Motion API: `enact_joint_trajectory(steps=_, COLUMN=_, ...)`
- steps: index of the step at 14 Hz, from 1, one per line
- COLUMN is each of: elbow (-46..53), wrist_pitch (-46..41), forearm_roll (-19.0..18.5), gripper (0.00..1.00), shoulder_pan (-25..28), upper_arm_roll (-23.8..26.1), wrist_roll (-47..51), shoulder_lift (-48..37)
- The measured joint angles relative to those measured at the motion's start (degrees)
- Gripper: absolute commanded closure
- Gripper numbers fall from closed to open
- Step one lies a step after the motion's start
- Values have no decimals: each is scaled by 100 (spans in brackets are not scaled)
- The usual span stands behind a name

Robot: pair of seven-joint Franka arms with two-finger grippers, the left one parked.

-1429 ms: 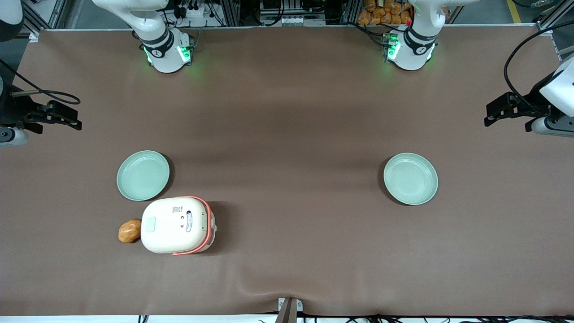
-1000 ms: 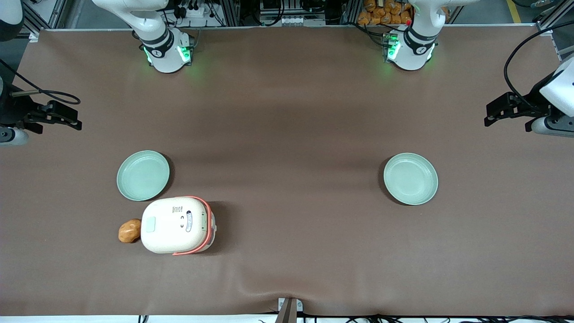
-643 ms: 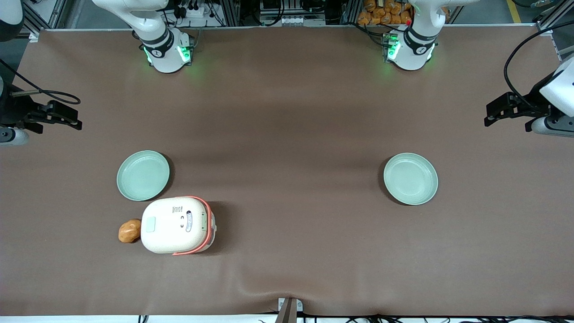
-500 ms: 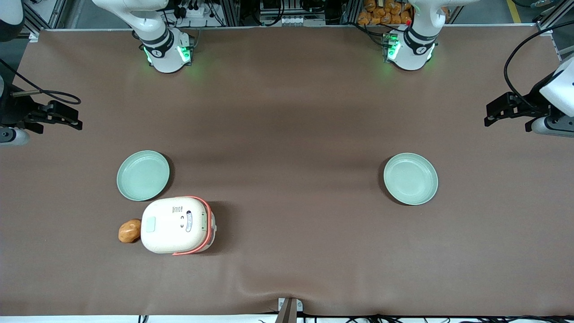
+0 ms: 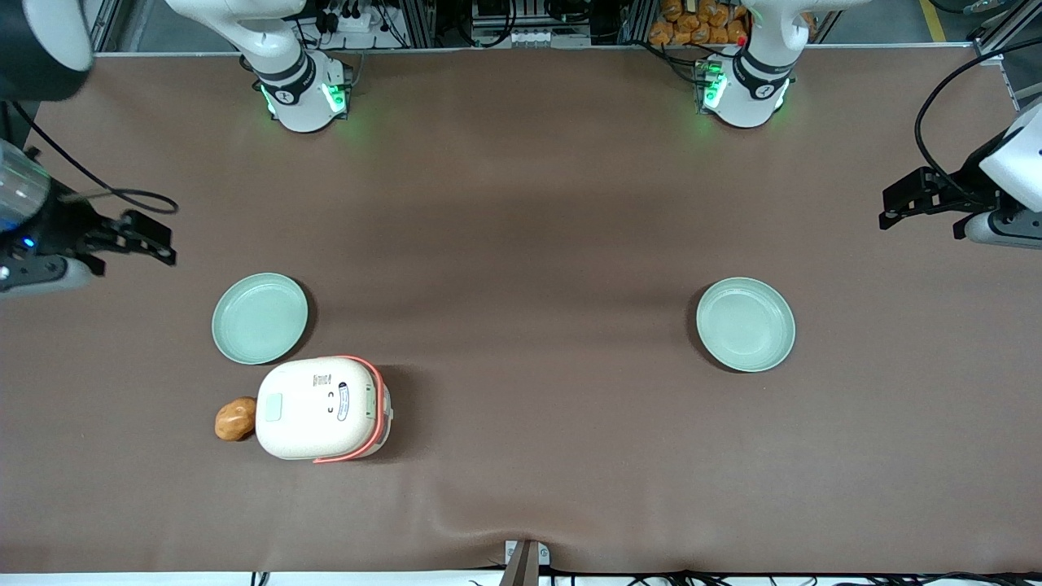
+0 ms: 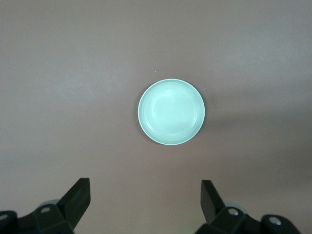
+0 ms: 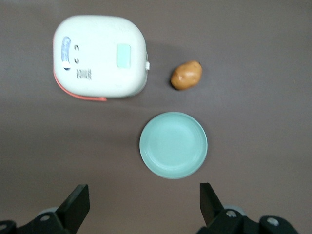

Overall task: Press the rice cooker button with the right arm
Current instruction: 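Move the right gripper over the white rice cooker's display panel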

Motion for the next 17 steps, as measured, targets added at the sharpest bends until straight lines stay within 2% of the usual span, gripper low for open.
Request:
enact_joint_trajectory(steps=5, elbow=-51, wrist_pitch=1218, forearm_roll=0, gripper=63, shoulder_pan=256, upper_arm_roll=5, wrist_roll=4, shoulder_lift=478)
enact_joint_trajectory(steps=7, elbow=-58, wrist_pitch=1527, forearm_roll=0, gripper=85, shoulder_pan=299, upper_arm_roll=5, wrist_roll=4, shoulder_lift=670)
enact_joint_trajectory(steps=8, elbow=-64, wrist_pitch=1645, forearm_roll=0, gripper=91, shoulder_pan=305, upper_arm_roll=5, wrist_roll=4, shoulder_lift=768)
enact_joint_trajectory(steps=10, elbow=-82, wrist_pitch=1904, forearm_roll=0, gripper=98, shoulder_pan=307, upper_arm_roll=4, wrist_roll=4, shoulder_lift=993)
enact_joint_trajectory(steps=12, elbow=-86, wrist_pitch=2139, forearm_roll=0, gripper=100, shoulder_pan=309, upper_arm_roll=4, wrist_roll=4, shoulder_lift=1216)
enact_joint_trajectory(steps=17, elbow=-87, wrist_pitch=3002, forearm_roll=-3, gripper=100, shoulder_pan=424, upper_arm_roll=6, wrist_roll=-1, shoulder_lift=1622)
